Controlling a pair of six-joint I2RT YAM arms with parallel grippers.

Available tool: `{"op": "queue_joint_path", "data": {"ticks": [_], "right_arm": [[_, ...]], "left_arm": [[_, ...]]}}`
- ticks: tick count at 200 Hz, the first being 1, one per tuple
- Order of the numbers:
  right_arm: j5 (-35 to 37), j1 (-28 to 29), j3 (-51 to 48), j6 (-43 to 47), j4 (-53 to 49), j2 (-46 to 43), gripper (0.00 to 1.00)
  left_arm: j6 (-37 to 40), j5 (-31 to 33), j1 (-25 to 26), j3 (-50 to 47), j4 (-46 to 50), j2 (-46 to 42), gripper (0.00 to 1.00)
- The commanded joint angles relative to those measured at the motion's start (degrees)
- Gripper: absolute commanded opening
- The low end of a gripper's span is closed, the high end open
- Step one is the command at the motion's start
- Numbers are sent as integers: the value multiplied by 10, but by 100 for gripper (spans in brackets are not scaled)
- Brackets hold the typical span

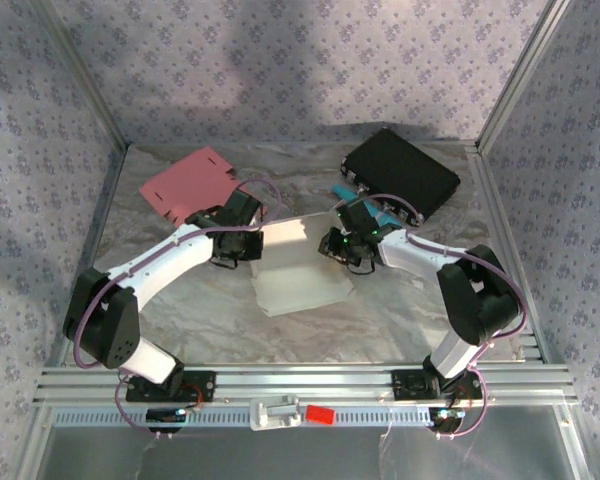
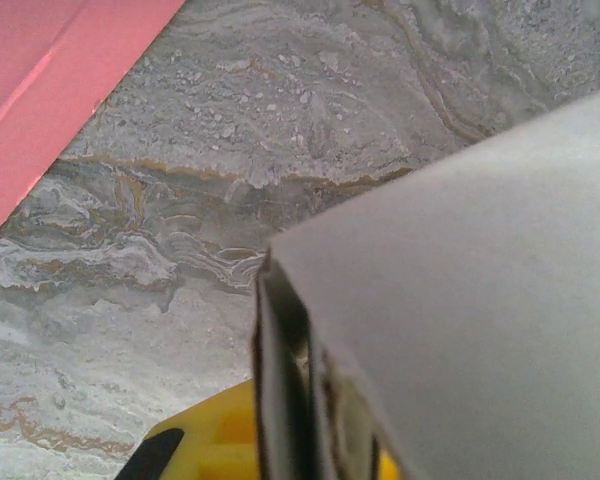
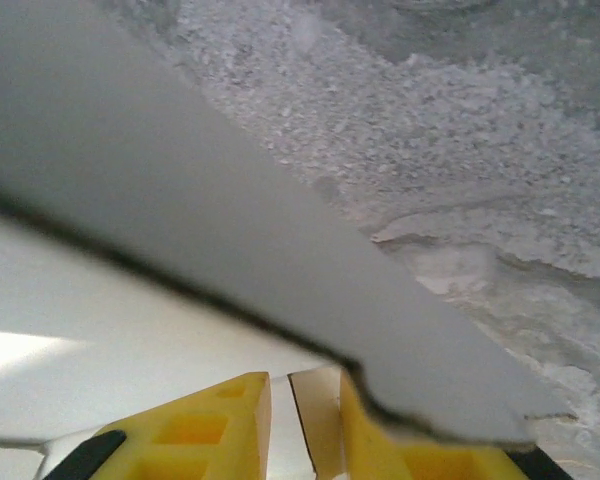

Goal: Fold the paper box

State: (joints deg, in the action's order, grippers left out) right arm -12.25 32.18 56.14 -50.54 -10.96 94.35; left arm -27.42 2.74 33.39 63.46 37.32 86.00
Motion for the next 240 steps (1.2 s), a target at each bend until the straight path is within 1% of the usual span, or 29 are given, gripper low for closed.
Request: {"op": "queue_joint_path", "data": {"ticks": [1, 13, 30, 44, 46, 53, 64, 80, 94, 113, 129, 147, 163, 181, 199, 226, 240], "right_arm": [[-42, -4, 35, 12, -8, -4, 25], [-59, -19, 53, 33, -29, -20, 27], [-78, -39, 106, 97, -84, -58, 31], [-107, -64, 167, 140, -137, -87, 36], [-112, -70, 178, 160, -148, -93, 37], [-115, -83, 199, 176, -173, -105, 39], [-130, -119, 227, 199, -201, -130, 41], [-159, -186, 238, 203, -199, -171, 41], [-198, -245, 225, 202, -166, -202, 39], [-253, -294, 206, 222, -140, -216, 34], [-285, -299, 195, 256, -127, -209, 33], [-347, -300, 183, 268, -94, -204, 33], [-381, -295, 189, 289, -96, -198, 34], [-384, -288, 201, 336, -139, -190, 36], [-381, -285, 191, 371, -161, -184, 36], [-371, -275, 191, 413, -194, -161, 37], [-372, -271, 194, 418, -192, -152, 37]], "left_arm": [[6, -17, -9, 5, -25, -4, 0], [9, -30, -17, 0, -44, -11, 0], [18, -54, -39, 3, -66, -15, 0], [35, -87, -58, 18, -77, -12, 0], [39, -92, -60, 20, -79, -11, 0], [51, -111, -69, 30, -83, -8, 0], [71, -150, -80, 43, -93, -4, 0], [99, -204, -95, 60, -109, 2, 0], [123, -249, -110, 78, -113, 11, 0], [139, -328, -132, 102, -123, 32, 0], [151, -394, -145, 133, -118, 62, 0], [158, -430, -154, 165, -106, 100, 0], [154, -456, -158, 177, -110, 124, 0], [161, -469, -157, 184, -102, 137, 0], [172, -483, -157, 183, -96, 139, 0], [179, -495, -157, 182, -88, 143, 0], [180, -500, -157, 183, -83, 145, 0]]}}
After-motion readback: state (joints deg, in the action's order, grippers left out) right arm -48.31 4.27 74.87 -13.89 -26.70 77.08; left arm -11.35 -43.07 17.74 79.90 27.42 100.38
